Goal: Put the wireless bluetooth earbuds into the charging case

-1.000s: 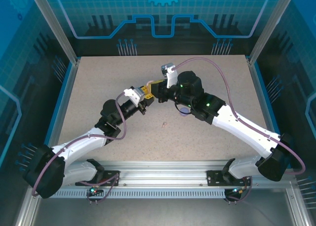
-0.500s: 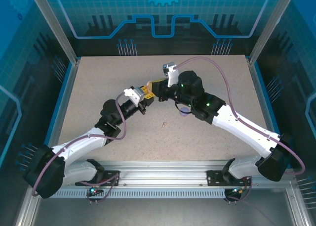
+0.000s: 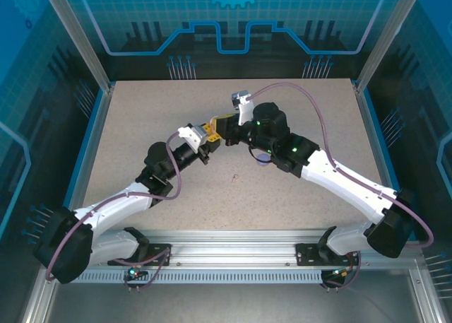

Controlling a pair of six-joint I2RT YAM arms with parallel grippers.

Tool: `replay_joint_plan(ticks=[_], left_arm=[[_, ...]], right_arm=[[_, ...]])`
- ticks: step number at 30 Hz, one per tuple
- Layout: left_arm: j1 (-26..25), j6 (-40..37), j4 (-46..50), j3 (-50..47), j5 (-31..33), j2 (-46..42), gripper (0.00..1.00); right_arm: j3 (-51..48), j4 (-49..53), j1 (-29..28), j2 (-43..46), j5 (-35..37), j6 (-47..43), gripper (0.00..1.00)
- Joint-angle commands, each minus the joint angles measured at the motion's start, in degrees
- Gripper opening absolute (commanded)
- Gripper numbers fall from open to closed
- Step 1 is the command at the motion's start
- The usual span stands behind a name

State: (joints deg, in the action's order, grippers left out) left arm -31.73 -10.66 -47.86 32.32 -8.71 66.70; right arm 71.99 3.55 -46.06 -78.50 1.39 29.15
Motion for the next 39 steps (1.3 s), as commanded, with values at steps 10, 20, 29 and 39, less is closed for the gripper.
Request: replay_joint_plan(ticks=[10, 20, 29, 39], left_arm=[[-0.6, -0.6, -2.5, 2.5, 0.1, -1.2, 0.0], [-0.5, -0.5, -2.3, 2.5, 0.3, -1.0, 0.0], [-0.5, -0.3, -3.6, 1.1, 2.1, -1.3, 0.0], [-0.3, 0.0, -3.8, -2.0, 7.4, -4.6, 0.0]], right_arm=[[-2.1, 0.2, -0.1, 0.0, -0.9, -2.0, 0.13], [0.2, 2.9, 1.1, 2.6, -1.8, -2.1, 0.48], [3.8, 11.3, 5.4, 9.2, 1.7, 2.9, 0.6], [1.2, 30.3, 9.7, 4.2, 8.3, 10.8, 0.62]])
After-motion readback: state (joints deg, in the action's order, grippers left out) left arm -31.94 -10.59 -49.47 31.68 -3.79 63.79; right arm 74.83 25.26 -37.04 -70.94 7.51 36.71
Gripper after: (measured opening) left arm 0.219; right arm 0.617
